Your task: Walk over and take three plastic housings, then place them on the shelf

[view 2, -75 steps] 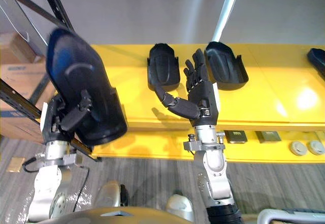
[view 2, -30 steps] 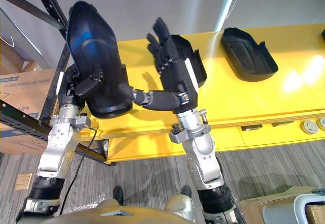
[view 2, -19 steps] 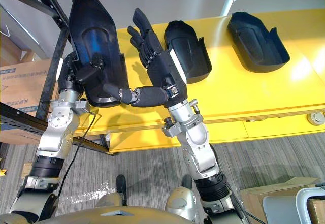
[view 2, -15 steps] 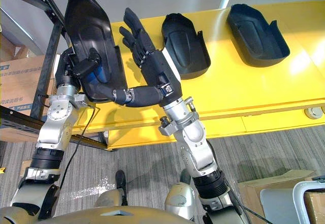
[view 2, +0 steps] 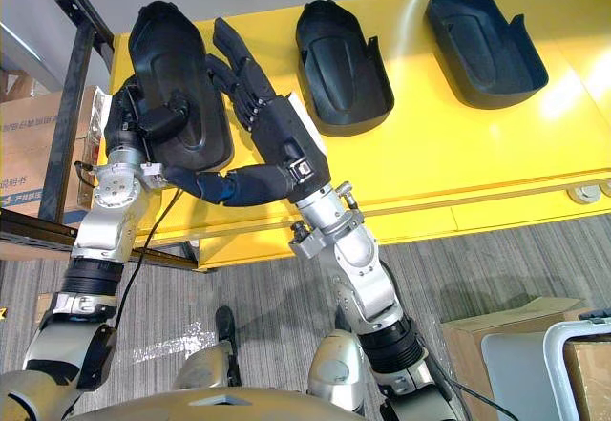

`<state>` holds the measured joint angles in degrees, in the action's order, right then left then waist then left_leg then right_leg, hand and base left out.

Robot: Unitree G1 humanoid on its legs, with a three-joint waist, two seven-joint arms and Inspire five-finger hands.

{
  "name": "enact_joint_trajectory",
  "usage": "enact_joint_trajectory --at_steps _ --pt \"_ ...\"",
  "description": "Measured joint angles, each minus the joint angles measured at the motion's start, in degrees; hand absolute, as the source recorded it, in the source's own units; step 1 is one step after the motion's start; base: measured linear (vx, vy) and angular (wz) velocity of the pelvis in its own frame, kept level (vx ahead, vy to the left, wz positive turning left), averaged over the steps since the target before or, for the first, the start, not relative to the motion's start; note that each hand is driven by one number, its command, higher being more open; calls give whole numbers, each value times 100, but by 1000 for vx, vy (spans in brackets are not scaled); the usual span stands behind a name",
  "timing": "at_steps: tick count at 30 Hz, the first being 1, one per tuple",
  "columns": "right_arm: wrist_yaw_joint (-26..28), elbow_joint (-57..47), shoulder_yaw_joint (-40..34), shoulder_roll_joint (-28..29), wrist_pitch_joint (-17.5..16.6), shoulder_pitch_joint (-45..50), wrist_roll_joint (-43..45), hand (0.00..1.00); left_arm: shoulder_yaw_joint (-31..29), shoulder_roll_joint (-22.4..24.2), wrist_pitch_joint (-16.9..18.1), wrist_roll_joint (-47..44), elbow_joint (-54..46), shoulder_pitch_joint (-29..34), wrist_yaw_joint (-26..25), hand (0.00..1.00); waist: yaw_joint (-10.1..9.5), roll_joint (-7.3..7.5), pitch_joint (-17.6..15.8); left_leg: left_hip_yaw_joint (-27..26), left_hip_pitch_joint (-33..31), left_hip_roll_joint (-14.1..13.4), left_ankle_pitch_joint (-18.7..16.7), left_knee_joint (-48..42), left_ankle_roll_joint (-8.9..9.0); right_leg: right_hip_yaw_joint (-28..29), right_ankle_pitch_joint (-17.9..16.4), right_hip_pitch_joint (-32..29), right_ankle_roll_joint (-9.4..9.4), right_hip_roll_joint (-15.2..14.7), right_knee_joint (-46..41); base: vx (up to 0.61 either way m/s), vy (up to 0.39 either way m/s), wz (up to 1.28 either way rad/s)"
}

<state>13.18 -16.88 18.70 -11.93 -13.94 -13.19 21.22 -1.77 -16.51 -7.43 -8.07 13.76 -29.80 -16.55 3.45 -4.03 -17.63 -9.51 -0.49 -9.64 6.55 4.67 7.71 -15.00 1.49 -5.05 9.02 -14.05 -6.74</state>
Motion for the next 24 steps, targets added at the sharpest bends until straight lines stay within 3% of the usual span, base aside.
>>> enact_joint_trajectory --at_steps 5,19,24 --pt "-17 -161 14 39 60 -1 -3 100 45 -126 -8 209 107 -209 -45 100 2 0 -147 -44 4 0 0 -23 0 49 1 -30 -3 -2 -25 -9 0 -3" --pt "-9 -293 148 50 110 144 -6 100 105 -294 -34 837 101 -222 -32 100 15 -2 -148 -129 120 0 -1 -2 0 103 4 22 -3 -2 -41 1 0 -2" --pt "11 -416 212 50 114 353 -7 100 138 -507 -313 839 -185 -183 380 100 15 -3 -147 -133 180 1 -1 -2 1 107 4 80 -3 -3 -45 0 0 0"
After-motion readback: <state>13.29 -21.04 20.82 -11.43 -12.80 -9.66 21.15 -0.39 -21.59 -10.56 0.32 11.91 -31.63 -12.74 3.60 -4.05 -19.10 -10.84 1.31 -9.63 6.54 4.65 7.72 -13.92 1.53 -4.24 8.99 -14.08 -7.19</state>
